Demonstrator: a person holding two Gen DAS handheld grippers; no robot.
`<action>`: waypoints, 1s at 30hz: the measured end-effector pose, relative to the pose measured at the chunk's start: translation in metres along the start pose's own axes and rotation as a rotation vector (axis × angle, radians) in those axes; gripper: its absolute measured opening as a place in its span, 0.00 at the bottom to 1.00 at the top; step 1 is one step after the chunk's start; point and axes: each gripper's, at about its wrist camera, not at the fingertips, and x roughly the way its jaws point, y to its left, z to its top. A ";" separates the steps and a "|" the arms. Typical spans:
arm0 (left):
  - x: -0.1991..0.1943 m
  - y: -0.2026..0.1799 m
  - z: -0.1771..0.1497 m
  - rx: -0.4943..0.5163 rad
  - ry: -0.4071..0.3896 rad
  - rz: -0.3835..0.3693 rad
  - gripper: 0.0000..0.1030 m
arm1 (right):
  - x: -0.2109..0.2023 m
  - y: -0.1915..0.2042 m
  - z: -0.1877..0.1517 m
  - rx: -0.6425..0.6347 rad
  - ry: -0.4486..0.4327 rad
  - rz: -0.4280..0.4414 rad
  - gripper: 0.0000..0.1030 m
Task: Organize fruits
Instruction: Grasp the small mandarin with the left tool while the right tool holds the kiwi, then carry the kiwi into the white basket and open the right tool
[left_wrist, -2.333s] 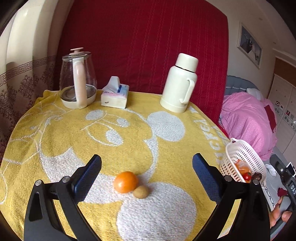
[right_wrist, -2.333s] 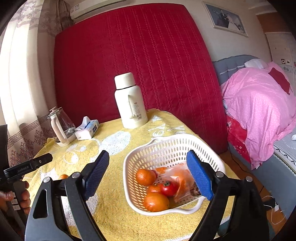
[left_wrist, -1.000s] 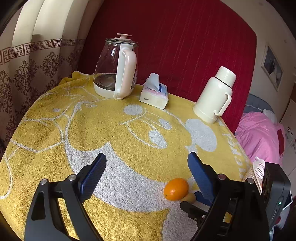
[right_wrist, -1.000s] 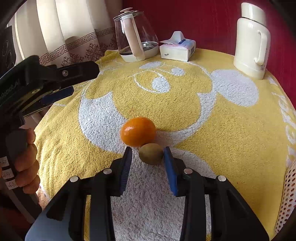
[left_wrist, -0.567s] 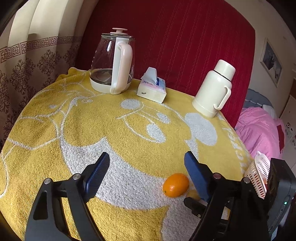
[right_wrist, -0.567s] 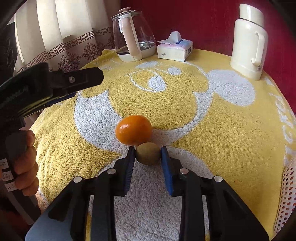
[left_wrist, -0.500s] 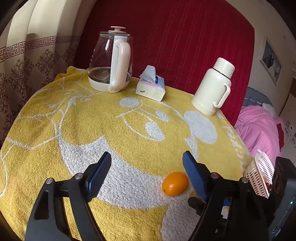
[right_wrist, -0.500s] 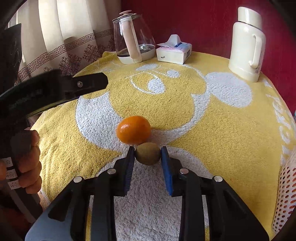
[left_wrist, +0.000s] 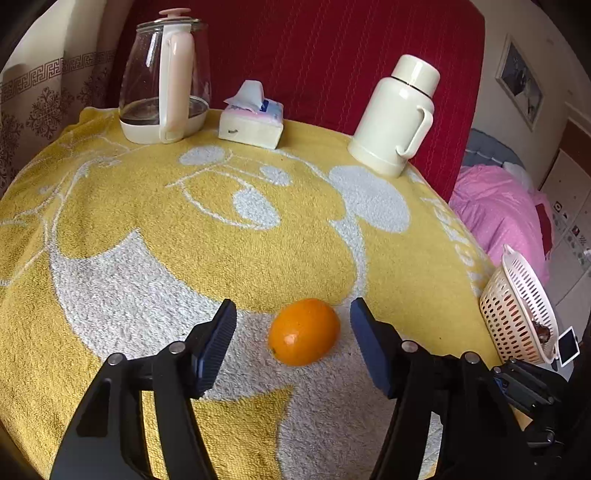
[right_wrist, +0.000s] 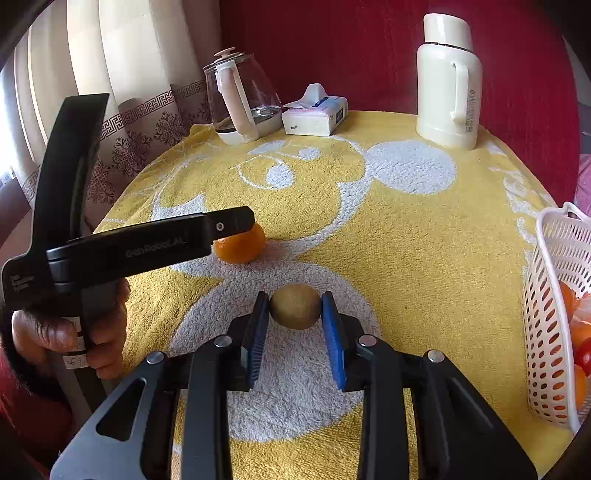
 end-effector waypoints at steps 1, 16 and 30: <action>0.003 -0.001 -0.001 0.004 0.010 -0.003 0.57 | -0.001 0.000 -0.001 0.000 -0.003 -0.001 0.29; 0.015 -0.010 -0.008 0.046 0.047 0.000 0.42 | -0.023 -0.008 -0.004 0.032 -0.065 -0.008 0.29; -0.007 -0.016 -0.008 0.039 0.007 -0.044 0.42 | -0.082 -0.056 0.001 0.136 -0.195 -0.147 0.29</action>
